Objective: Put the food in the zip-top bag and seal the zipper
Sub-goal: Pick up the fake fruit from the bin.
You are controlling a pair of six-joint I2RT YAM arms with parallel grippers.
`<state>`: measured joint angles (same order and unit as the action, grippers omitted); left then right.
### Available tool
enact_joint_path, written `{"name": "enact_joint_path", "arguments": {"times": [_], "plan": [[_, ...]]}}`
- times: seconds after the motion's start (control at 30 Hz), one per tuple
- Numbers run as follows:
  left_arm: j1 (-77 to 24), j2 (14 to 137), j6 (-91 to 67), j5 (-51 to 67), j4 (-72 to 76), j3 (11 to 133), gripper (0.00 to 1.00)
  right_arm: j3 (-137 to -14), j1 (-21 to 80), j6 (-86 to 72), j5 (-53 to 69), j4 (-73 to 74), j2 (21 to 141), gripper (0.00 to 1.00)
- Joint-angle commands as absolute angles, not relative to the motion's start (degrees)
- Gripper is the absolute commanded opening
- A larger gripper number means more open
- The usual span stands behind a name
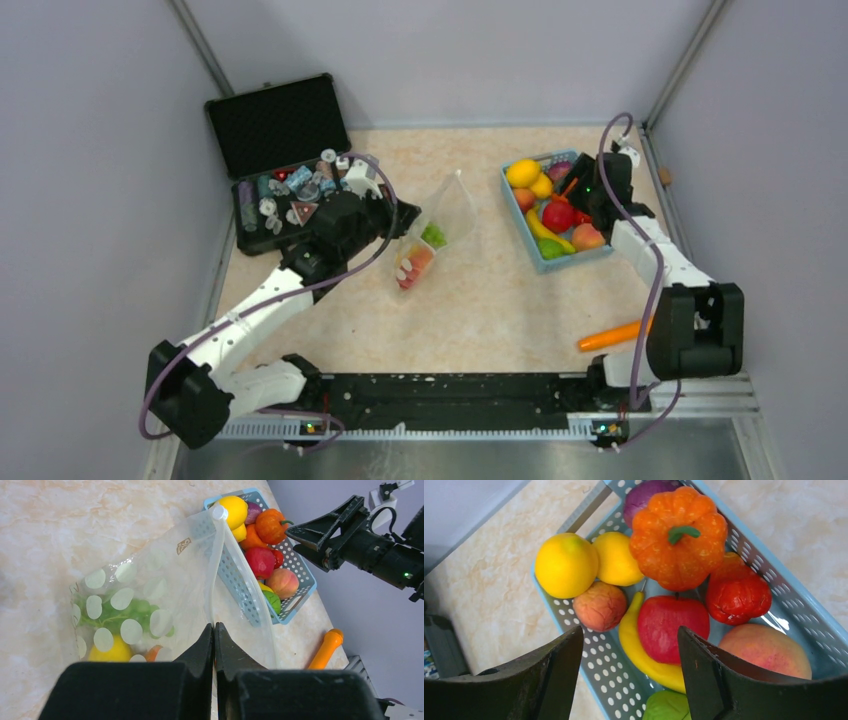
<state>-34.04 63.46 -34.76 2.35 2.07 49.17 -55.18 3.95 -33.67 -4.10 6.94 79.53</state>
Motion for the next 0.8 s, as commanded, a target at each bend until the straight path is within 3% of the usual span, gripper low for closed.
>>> {"name": "enact_joint_path", "arguments": {"times": [0.0,0.4,0.77], "plan": [[-33.9,61.7,-34.5,3.3,4.3,49.4,0.0,-57.9,1.8,-37.0,-6.5,6.5,81.7,0.69],[-34.0,62.5,-35.3,4.5,4.8,49.4,0.0,-53.7,-3.8,-42.4,-5.3,-4.0,84.6,0.69],[-33.9,62.0,-35.9,3.7,4.6,49.0,0.0,-53.6,-5.7,-44.5,8.2,-8.0,86.9,0.64]]}}
